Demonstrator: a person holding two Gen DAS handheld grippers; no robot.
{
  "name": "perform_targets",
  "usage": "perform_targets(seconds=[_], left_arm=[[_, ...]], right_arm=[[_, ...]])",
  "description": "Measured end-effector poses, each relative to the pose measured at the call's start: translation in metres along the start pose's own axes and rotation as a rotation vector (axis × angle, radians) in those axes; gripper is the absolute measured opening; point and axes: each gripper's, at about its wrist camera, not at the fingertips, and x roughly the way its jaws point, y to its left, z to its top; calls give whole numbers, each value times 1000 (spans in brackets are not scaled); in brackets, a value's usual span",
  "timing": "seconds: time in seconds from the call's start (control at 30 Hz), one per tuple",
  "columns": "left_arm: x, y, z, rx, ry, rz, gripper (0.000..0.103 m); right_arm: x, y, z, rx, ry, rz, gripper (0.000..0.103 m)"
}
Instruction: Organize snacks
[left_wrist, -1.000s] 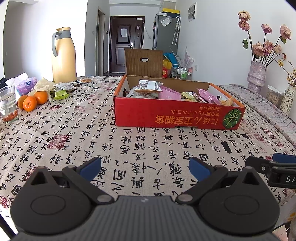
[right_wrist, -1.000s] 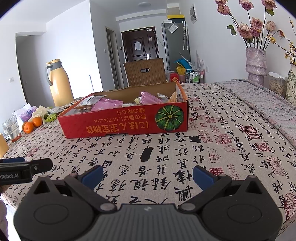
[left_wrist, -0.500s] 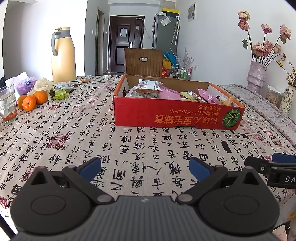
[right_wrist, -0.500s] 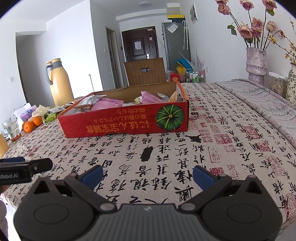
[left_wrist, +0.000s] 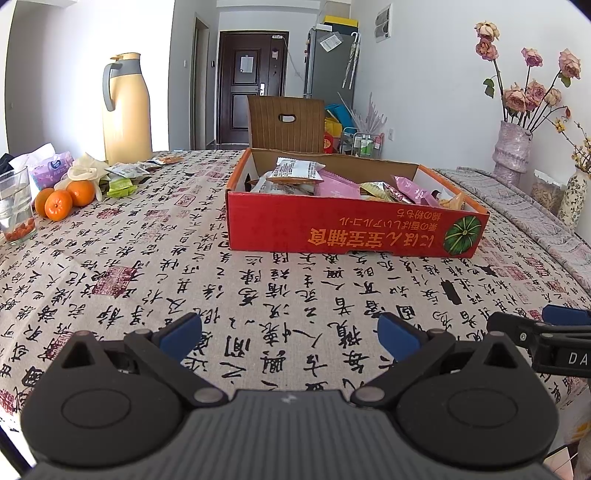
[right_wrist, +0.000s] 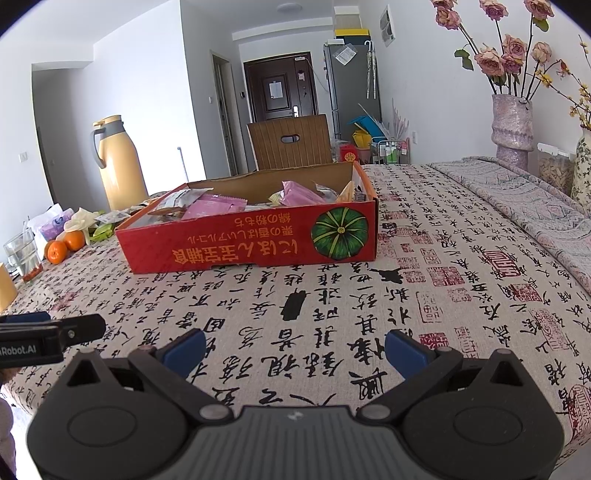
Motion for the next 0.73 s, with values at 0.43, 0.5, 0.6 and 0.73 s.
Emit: perform_targets(seconds=[0.43,0.5,0.6,0.73], left_arm=[[0,0,0,-2,1,-1,103],[0,0,0,-2,2,0,103],[0,1,-1,-3,3,-6,103],[0,1,-1,-2,0,-10,103]], right_arm=[[0,0,0,0,1,0,103],[0,0,0,0,1,-1,103],[0,1,0,-1,1,-1,103],[0,1,-1,-2,2,0,103]])
